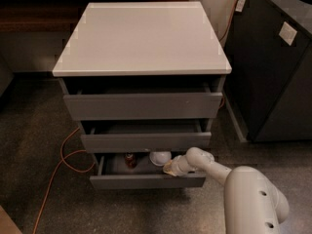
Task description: Pick coke can from bottom drawer and place on counter
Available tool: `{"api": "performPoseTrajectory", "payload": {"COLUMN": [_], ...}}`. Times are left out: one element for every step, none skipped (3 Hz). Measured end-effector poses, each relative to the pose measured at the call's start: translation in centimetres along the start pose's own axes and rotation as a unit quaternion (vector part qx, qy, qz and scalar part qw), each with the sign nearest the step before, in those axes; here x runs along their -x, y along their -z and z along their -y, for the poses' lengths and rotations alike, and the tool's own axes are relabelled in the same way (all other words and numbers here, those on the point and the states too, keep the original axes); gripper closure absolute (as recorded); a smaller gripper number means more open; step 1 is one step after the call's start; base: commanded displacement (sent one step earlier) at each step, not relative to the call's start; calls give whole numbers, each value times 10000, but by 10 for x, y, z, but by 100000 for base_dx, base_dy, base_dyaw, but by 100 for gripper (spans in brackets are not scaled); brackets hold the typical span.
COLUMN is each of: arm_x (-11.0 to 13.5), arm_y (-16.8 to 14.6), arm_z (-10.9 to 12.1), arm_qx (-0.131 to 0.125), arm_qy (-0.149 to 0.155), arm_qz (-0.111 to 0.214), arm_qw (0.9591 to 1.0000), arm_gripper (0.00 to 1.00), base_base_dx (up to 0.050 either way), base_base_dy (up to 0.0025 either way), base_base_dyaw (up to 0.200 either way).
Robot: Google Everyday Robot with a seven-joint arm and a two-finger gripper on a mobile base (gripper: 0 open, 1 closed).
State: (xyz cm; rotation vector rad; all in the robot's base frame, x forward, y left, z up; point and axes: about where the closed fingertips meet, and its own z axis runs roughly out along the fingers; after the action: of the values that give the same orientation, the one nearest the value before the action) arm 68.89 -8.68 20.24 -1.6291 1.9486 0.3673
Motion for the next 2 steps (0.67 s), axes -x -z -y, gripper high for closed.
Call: {"api": "performPoseTrajectory", "payload": {"arm_x": [2, 5], "arm_y": [-4, -5], "arm_z": [-6, -12], "arm_qx": [57, 115], "arm_qy": [5, 10], "arm_qz": [48, 98], "arm_qw": [10000, 9999], "arm_gripper": [100, 100], "base_base_dx": [0, 0], "base_base_dy": [0, 0], "base_base_dyaw": [0, 0]}}
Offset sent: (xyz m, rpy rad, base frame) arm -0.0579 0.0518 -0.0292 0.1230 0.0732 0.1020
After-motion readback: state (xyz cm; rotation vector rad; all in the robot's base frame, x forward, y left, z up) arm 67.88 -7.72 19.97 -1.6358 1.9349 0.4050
